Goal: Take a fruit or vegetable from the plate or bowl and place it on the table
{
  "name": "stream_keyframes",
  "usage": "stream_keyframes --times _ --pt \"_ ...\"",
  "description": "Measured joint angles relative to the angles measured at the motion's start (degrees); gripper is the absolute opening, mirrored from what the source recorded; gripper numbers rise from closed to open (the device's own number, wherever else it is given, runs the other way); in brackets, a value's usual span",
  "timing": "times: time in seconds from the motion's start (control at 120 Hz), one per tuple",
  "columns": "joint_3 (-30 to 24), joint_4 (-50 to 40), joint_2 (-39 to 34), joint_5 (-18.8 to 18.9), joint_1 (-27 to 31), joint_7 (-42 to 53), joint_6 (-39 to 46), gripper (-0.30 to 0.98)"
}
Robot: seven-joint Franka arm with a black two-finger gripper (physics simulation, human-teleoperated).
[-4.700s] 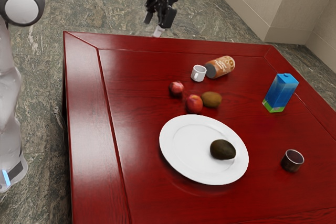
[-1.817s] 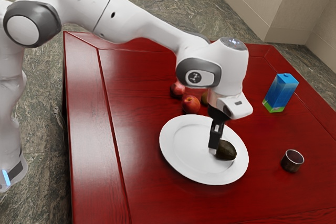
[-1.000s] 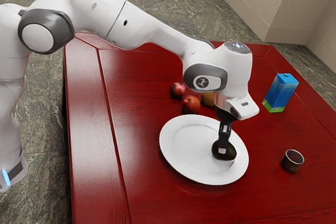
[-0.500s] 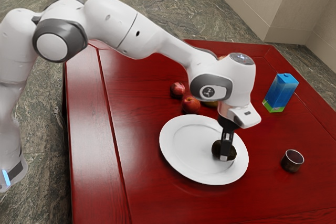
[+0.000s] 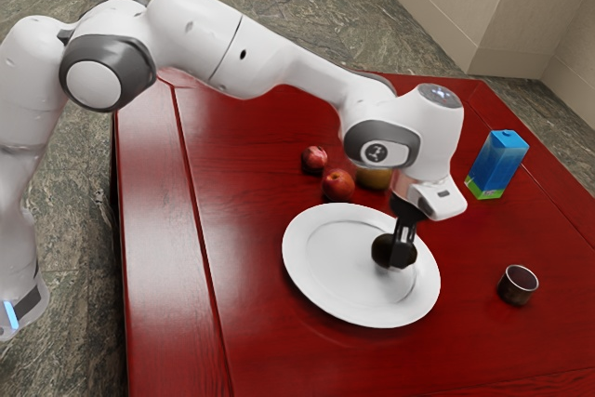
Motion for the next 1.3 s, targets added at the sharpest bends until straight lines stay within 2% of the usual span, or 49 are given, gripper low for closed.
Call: stream_keyframes --times 0.275,0.333,0.517,0.808,0.917,1.25,1.3 --pt "-1.11 3.68 0.16 1.11 -0.38 -0.28 -2.24 0.34" --pt "-2.03 4.15 0.14 1.10 -0.47 -0.34 -2.32 0.37" --pt "-4.25 4.39 0.65 1.08 -1.11 -0.52 0.62 0.33" --pt "-10.01 10.83 3.65 1.52 -1.98 -1.19 9.70 0.29" --pt "-11.00 11.62 5.48 1.74 -2.10 -1.38 14.08 0.34" --pt "-11.31 9.74 11.88 6.25 -2.96 -1.41 36.88 0.37" --pt "-11.25 9.36 12.13 6.63 -2.93 -1.33 39.50 0.41"
